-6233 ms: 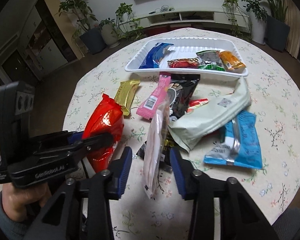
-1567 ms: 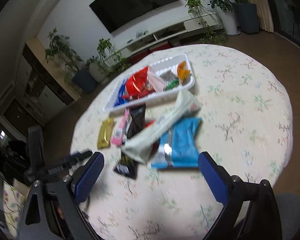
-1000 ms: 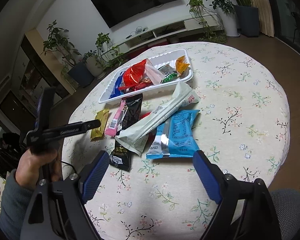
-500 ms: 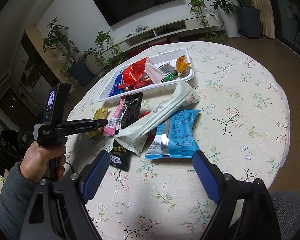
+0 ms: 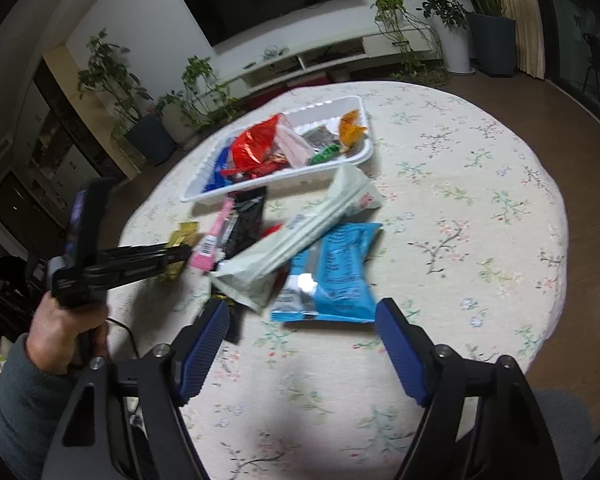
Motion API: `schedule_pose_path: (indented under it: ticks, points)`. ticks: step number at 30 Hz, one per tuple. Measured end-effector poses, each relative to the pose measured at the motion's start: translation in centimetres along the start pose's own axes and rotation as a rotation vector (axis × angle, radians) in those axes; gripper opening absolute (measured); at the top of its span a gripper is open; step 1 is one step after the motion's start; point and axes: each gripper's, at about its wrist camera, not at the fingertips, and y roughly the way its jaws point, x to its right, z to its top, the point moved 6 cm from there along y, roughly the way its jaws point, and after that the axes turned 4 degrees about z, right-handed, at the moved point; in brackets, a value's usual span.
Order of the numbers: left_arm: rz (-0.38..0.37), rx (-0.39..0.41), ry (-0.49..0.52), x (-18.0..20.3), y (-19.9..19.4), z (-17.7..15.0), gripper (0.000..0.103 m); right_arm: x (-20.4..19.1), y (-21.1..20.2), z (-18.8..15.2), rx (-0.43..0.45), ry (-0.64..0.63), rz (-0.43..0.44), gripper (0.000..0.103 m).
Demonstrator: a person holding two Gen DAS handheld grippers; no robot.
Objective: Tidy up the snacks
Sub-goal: 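Grasp the gold wrapper with the left gripper while the right gripper grasps the blue packet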
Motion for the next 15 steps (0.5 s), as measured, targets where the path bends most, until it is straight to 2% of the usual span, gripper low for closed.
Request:
schedule_pose_path:
  ticks: [6,10,15]
  points:
    - [-0.085,0.028,-0.058,0.4,-1.9,-2.7,0.029,0.9,1.7,1.3,-0.073,-0.026,-0.049,0.071]
    - [-0.106,0.028,-0.072,0.9,-2.3,-4.0,0.029,0.4,3.7,1.6,-0.144,-0.073,-0.071,0.069]
    - [-0.123,0.034,-0.081,0.9,-3.1,-4.9,0.029,0.4,5.6,2.3,-0.181,-0.109,-0.112,0.069]
